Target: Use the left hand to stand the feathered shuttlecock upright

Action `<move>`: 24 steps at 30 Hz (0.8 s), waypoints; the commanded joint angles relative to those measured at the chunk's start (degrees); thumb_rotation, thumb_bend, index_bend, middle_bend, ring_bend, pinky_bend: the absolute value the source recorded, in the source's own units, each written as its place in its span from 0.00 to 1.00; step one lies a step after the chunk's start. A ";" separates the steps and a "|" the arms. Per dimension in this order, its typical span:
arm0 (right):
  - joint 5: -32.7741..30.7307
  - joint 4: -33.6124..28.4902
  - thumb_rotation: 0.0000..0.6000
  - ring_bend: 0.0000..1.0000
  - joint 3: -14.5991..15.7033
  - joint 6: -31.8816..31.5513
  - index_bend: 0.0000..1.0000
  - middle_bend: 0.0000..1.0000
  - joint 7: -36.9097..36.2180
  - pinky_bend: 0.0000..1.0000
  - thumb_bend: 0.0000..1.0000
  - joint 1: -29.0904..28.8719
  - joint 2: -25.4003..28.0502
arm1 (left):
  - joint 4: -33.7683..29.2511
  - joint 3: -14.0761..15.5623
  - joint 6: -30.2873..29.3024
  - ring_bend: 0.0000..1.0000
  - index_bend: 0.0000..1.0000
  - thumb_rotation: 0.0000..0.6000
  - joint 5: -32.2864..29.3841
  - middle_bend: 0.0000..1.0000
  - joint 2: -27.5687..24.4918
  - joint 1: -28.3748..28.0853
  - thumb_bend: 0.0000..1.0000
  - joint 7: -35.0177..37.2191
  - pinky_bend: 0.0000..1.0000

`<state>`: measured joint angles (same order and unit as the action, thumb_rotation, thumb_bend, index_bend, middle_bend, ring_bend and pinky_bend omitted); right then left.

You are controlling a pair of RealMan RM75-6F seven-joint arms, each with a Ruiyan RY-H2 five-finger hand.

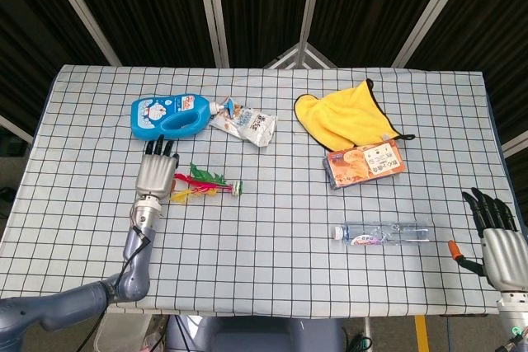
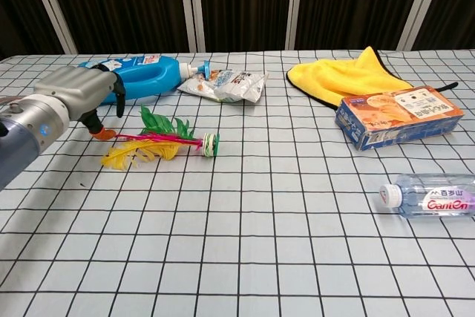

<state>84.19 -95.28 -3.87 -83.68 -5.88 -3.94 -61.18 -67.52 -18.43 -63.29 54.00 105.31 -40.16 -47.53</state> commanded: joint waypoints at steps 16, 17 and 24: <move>-0.40 -0.66 1.00 0.00 -0.55 -0.79 0.00 0.00 -2.83 0.00 0.39 0.59 0.73 | 10.68 2.27 1.37 0.06 0.57 1.00 2.59 0.18 6.84 -2.83 0.53 5.94 0.14; -0.33 -0.72 1.00 0.00 -0.52 -0.81 0.00 0.00 -2.85 0.00 0.39 0.62 0.74 | 11.00 2.25 1.40 0.06 0.58 1.00 2.61 0.19 7.06 -2.84 0.55 6.30 0.14; -0.40 -0.66 1.00 0.00 -0.41 -0.65 0.00 0.00 -2.55 0.00 0.39 0.70 0.84 | 11.32 2.96 1.15 0.06 0.60 1.00 3.69 0.19 7.03 -2.47 0.63 7.80 0.14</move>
<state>83.79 -95.94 -4.28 -84.33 -8.44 -3.25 -60.35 -56.15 -15.56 -62.07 57.59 112.43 -42.70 -39.85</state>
